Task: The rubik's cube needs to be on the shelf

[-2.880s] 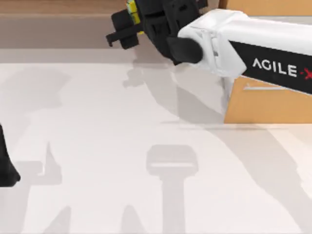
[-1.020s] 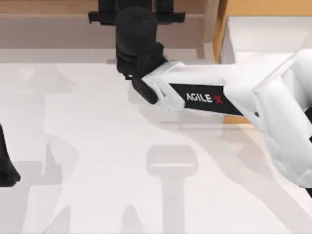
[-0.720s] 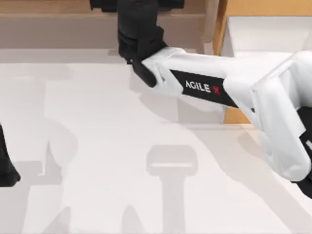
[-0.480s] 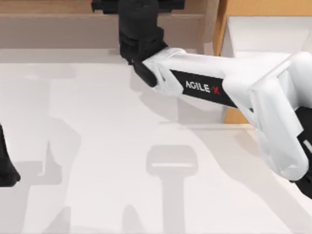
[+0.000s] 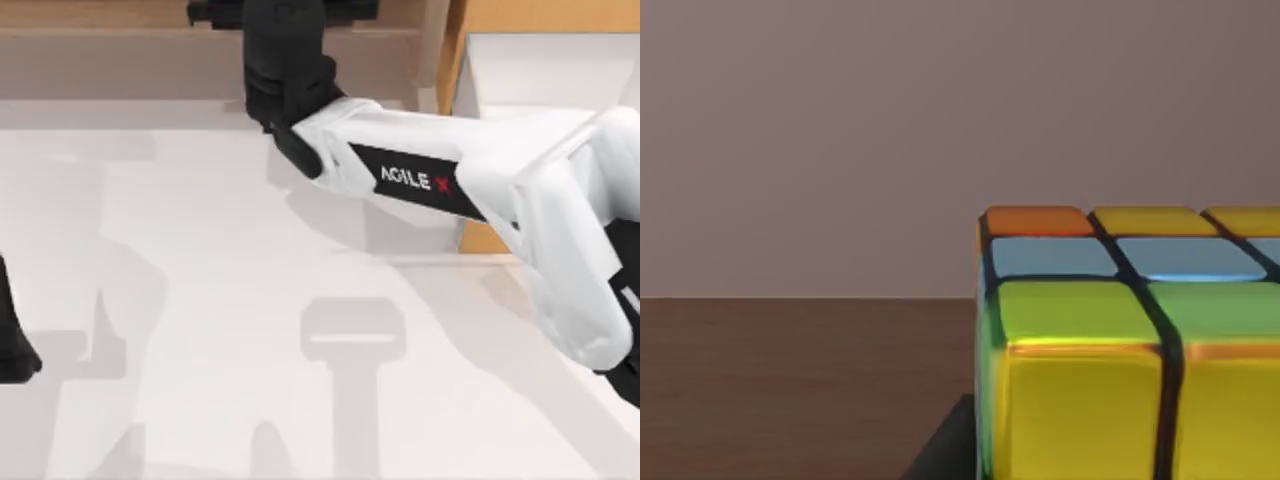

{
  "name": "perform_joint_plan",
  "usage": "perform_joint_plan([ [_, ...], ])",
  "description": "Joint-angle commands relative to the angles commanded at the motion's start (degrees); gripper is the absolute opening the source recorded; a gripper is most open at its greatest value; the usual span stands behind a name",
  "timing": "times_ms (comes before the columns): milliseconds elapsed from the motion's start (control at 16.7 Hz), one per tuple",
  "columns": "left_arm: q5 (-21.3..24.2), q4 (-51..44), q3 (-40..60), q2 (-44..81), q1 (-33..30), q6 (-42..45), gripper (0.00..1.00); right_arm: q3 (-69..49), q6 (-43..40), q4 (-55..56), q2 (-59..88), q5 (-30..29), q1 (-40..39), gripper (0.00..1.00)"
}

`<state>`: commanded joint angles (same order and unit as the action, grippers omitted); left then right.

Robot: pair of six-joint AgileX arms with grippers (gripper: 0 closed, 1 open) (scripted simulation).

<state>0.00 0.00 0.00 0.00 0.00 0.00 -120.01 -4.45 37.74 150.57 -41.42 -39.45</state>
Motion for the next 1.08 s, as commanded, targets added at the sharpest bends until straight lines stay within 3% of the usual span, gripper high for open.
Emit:
perform_joint_plan([
  [360,0.00,0.00,0.00,0.00,0.00,0.00,1.00,0.00,0.00,0.00,0.00,0.00,0.00,0.98],
  [1080,0.00,0.00,0.00,0.00,0.00,0.00,1.00,1.48,-1.04,0.91,-0.66,0.39,-0.36,1.00],
])
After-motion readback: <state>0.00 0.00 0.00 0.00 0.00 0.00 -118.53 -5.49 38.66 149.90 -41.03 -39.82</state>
